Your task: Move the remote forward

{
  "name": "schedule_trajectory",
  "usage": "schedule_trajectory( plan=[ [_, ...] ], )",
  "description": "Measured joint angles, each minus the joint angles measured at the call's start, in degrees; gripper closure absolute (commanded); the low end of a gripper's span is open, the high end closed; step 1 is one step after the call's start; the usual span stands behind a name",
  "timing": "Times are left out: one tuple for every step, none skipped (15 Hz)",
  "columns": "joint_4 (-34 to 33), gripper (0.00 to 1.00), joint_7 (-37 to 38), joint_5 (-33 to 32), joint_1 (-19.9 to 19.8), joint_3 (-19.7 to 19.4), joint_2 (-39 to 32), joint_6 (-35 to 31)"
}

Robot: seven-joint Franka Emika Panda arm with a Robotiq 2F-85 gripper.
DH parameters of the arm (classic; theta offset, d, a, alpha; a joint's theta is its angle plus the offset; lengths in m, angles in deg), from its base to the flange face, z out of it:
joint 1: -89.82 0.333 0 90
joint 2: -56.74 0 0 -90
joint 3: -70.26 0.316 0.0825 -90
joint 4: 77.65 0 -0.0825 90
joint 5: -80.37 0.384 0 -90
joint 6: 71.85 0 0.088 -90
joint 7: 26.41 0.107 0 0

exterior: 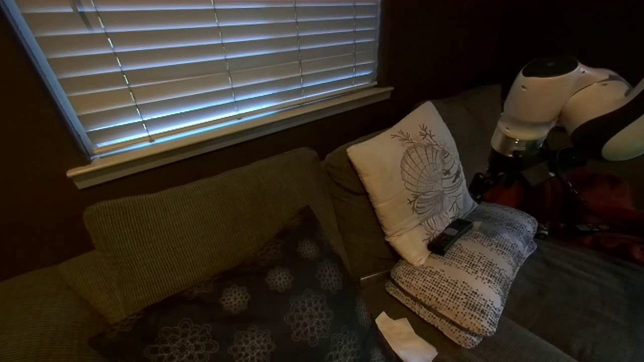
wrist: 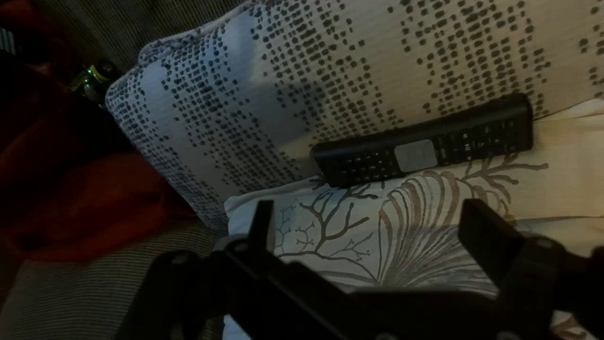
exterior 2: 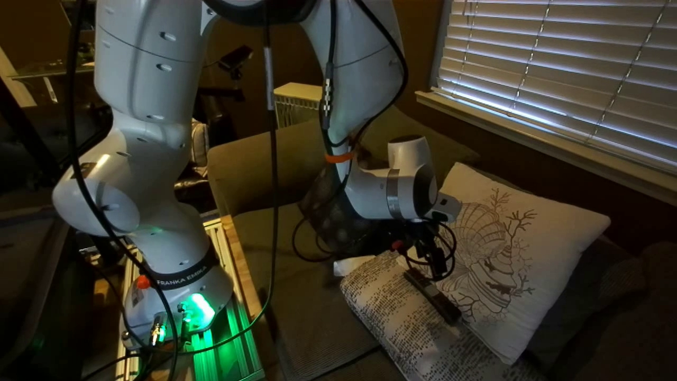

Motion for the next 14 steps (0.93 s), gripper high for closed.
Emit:
schedule_trajectory(
  plan=[
    [0.0,0.0,-0.91,0.64,-0.22,0.32,0.36,0.29],
    [0.0,0.0,-1.79,1.26,-0.51,0.68,0.66,0.46],
    [0.0,0.0,-2.56,2.0,-0.84,1.05,0.88,0.56],
    [0.0,0.0,-3.37,2.66,-1.15,1.36,1.04,0.58],
    [0.0,0.0,-4.23,3.12,-1.52,1.71,1.15,0.58],
    [0.0,0.0,-5.04,3.35,-1.9,2.09,1.23,0.58],
    [0.0,0.0,-5.84,3.53,-2.3,2.47,1.31,0.58],
    [0.0,0.0,-6.64,3.82,-2.67,2.85,1.37,0.58],
    [0.0,0.0,-7.48,4.26,-3.0,3.18,1.42,0.58],
    [0.0,0.0,-8.21,4.58,-3.3,3.48,1.47,0.58],
    [0.0,0.0,-8.62,4.69,-3.52,3.69,1.52,0.58],
    [0.0,0.0,-8.75,4.8,-3.71,3.86,1.53,0.58],
    [0.0,0.0,-8.87,4.81,-3.78,3.89,1.53,0.58],
    [0.0,0.0,-8.96,4.81,-3.83,3.89,1.52,0.58]
  ],
)
